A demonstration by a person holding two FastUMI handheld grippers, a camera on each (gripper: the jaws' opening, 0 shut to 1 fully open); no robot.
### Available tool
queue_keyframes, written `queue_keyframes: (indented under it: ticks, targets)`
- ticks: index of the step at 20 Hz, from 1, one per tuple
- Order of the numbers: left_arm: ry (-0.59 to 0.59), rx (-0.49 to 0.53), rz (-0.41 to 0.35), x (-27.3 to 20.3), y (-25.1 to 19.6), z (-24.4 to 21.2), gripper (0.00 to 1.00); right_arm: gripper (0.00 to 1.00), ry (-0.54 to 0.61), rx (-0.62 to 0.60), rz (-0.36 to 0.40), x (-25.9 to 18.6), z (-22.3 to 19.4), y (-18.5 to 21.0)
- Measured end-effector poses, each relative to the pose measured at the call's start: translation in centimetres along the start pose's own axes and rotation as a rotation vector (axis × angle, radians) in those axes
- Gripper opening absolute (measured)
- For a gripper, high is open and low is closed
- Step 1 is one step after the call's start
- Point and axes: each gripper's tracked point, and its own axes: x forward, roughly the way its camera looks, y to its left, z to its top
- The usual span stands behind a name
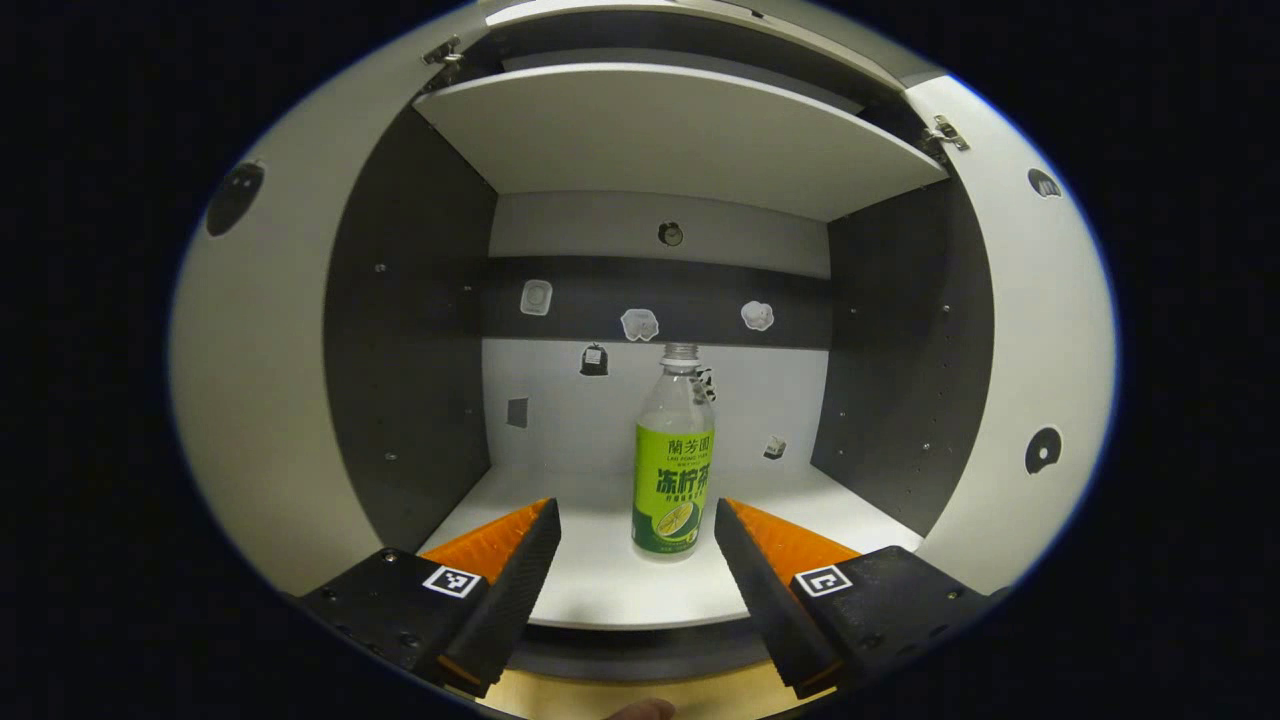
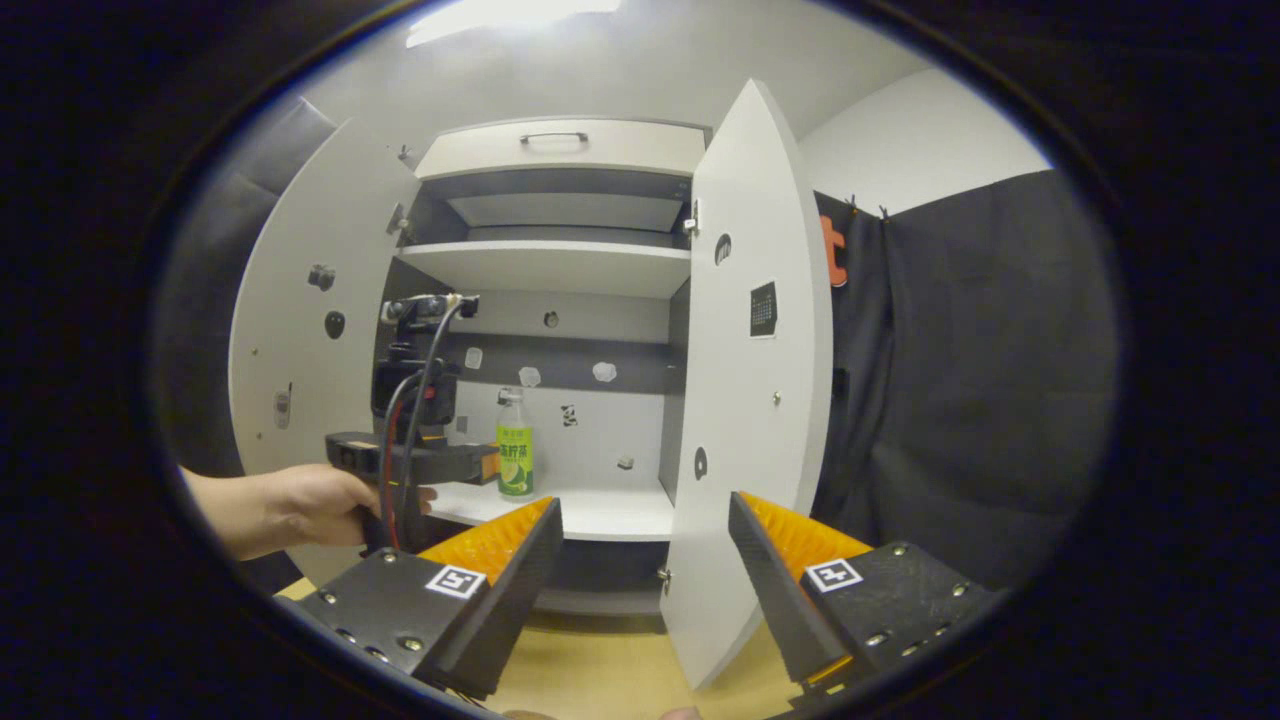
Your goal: Grasp the bottle in the cabinet with the left hand and place it on the coaster, then close the right door with the right hand and the left door with the left hand.
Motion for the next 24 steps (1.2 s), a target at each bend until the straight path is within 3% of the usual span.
queue_keyframes:
  ticks: [14,17,24]
  targets:
    - [0.028,0.008,-0.026,10.9,-1.1,-1.5,0.95,0.99,0.030,-0.035,0.043,0.8,-1.5,0.9]
    - [0.022,0.060,-0.037,11.7,-1.3,-1.4,0.83,0.99,0.028,-0.025,0.049,0.3,-1.4,0.6]
    - [0.019,0.022,-0.083,7.9,-1.9,-0.1,0.81,0.99,-0.004,0.012,0.037,-2.2,-0.1,-1.5]
